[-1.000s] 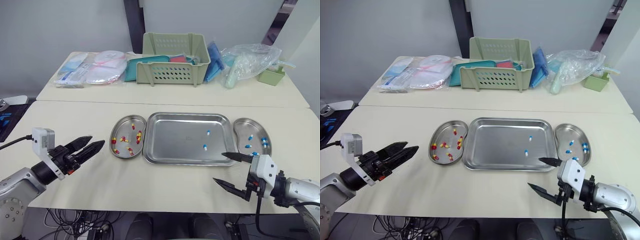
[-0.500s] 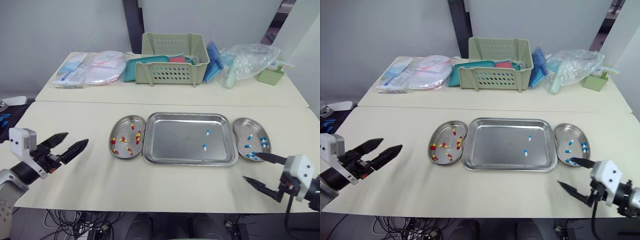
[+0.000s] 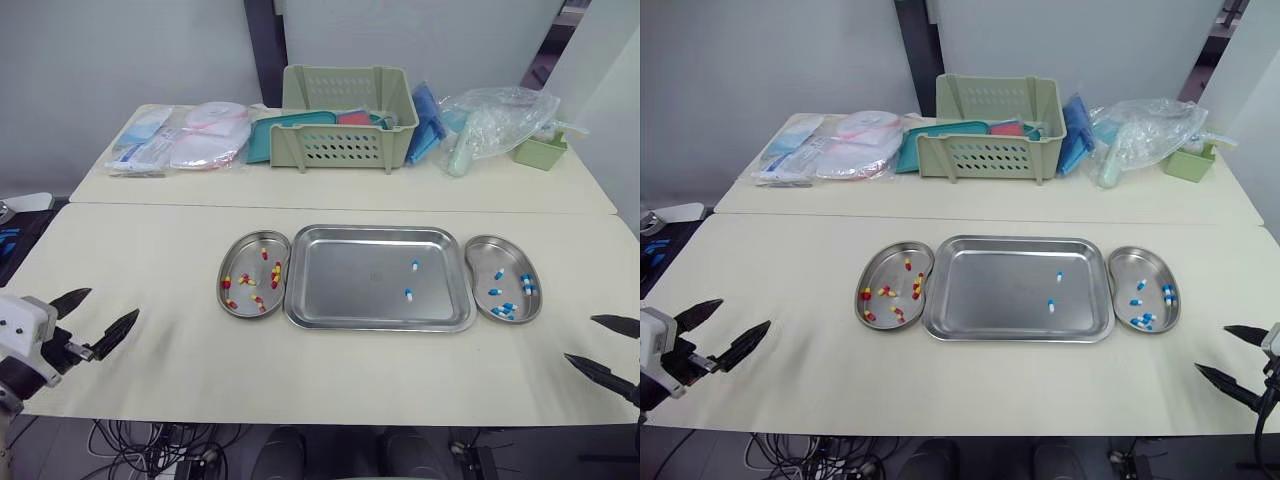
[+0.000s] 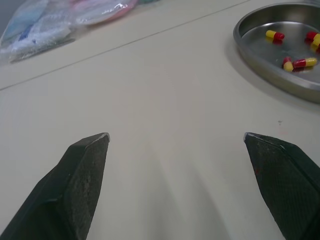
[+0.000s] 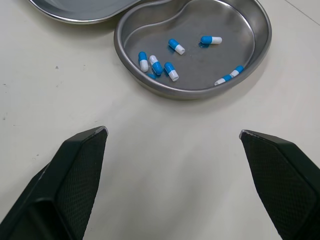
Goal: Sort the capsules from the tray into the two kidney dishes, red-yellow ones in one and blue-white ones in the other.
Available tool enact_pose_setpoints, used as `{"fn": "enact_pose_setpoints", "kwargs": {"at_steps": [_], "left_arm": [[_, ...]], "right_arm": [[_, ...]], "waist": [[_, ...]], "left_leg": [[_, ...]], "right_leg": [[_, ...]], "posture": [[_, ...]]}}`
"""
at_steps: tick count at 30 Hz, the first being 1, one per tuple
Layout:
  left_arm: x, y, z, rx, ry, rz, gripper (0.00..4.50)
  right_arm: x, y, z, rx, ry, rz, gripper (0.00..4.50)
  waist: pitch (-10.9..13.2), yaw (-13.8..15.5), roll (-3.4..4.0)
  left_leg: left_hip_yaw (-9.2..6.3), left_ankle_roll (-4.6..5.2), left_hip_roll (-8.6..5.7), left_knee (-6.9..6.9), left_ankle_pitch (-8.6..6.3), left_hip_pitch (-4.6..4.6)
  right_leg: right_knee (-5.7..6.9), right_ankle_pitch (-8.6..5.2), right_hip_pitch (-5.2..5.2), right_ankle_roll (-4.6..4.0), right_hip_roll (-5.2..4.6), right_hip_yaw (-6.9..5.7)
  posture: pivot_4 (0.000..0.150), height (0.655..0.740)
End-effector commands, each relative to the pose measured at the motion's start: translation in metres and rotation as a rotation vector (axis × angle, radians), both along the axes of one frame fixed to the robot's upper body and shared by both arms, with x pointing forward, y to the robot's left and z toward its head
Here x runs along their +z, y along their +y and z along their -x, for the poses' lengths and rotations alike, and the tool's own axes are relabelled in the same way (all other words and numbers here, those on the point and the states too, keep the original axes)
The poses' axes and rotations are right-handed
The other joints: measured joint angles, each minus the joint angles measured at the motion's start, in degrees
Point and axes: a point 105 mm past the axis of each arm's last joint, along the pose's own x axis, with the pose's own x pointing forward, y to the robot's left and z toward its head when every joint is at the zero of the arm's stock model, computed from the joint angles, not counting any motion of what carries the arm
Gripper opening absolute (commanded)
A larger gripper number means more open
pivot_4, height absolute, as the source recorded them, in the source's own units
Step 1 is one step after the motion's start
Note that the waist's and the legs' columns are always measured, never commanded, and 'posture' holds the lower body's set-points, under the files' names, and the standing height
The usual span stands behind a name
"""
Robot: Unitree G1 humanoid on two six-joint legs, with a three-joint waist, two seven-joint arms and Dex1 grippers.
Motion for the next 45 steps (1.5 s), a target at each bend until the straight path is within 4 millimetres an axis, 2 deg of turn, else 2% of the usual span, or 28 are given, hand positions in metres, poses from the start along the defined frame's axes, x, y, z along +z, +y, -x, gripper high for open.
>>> {"fn": "enact_pose_setpoints", "kwargs": {"at_steps": [1, 7, 18, 26, 29, 35, 42, 45], "left_arm": [[0.008, 0.005, 0.004, 0.032, -0.018, 0.006, 4.47], [0.012, 0.005, 0.006, 0.057, -0.018, 0.01, 4.47], [0.025, -0.018, -0.004, 0.029, -0.06, 0.011, 4.47], [0.02, -0.019, 0.002, 0.01, -0.028, 0.025, 4.47], [0.016, -0.025, 0.005, -0.041, 0.004, 0.035, 4.47], [0.01, -0.054, 0.013, -0.194, 0.082, 0.077, 4.47], [0.013, -0.143, 0.033, -0.609, 0.104, 0.191, 4.47], [0.016, -0.174, 0.04, -0.75, 0.069, 0.216, 4.47]], "right_arm": [[0.013, 0.002, -0.004, 0.015, -0.043, 0.022, 4.5], [0.016, 0.0, -0.01, 0.019, -0.051, 0.032, 4.5], [0.011, 0.005, -0.012, 0.029, -0.048, 0.02, 4.5], [0.012, 0.003, -0.014, 0.028, -0.048, 0.021, 4.5], [0.011, 0.003, -0.012, 0.028, -0.047, 0.021, 4.5], [0.011, 0.001, -0.007, 0.017, -0.04, 0.023, 4.5], [0.009, 0.001, 0.004, 0.002, -0.023, 0.022, 4.5], [0.006, 0.004, 0.009, 0.003, -0.012, 0.017, 4.5]], "waist": [[0.0, 0.0, 0.0], [0.0, 0.0, 0.0], [0.0, 0.0, 0.0], [0.0, 0.0, 0.01], [0.0, 0.0, 0.01], [0.0, 0.0, 0.01], [0.0, 0.1, 0.05], [0.0, 0.1, 0.08]], "left_leg": [[0.0, 0.0, 0.0, 0.0, 0.0, 0.0], [0.0, 0.0, 0.0, 0.0, 0.0, 0.0], [0.0, 0.0, 0.0, 0.01, 0.0, 0.0], [0.01, 0.0, 0.0, 0.01, 0.0, 0.01], [0.0, 0.0, 0.0, 0.01, 0.0, 0.01], [0.01, 0.0, 0.0, 0.01, 0.0, 0.0], [0.04, 0.0, 0.0, 0.01, 0.0, 0.0], [0.07, 0.0, -0.01, 0.01, 0.0, 0.0]], "right_leg": [[0.0, 0.0, 0.0, 0.0, 0.0, 0.0], [0.0, 0.0, 0.0, 0.0, 0.0, 0.0], [0.01, 0.0, 0.01, 0.0, 0.0, 0.01], [0.01, 0.0, 0.01, 0.0, 0.0, 0.01], [0.02, 0.0, 0.01, 0.0, 0.0, 0.01], [0.01, 0.0, 0.01, 0.0, 0.0, 0.02], [-0.01, 0.0, 0.03, 0.0, 0.0, 0.04], [-0.01, 0.0, 0.05, 0.0, 0.0, 0.06]], "posture": [[0.15, 0.739], [0.15, 0.739], [0.15, 0.739], [0.15, 0.739], [0.15, 0.739], [0.15, 0.739], [0.15, 0.739], [0.15, 0.739]]}}
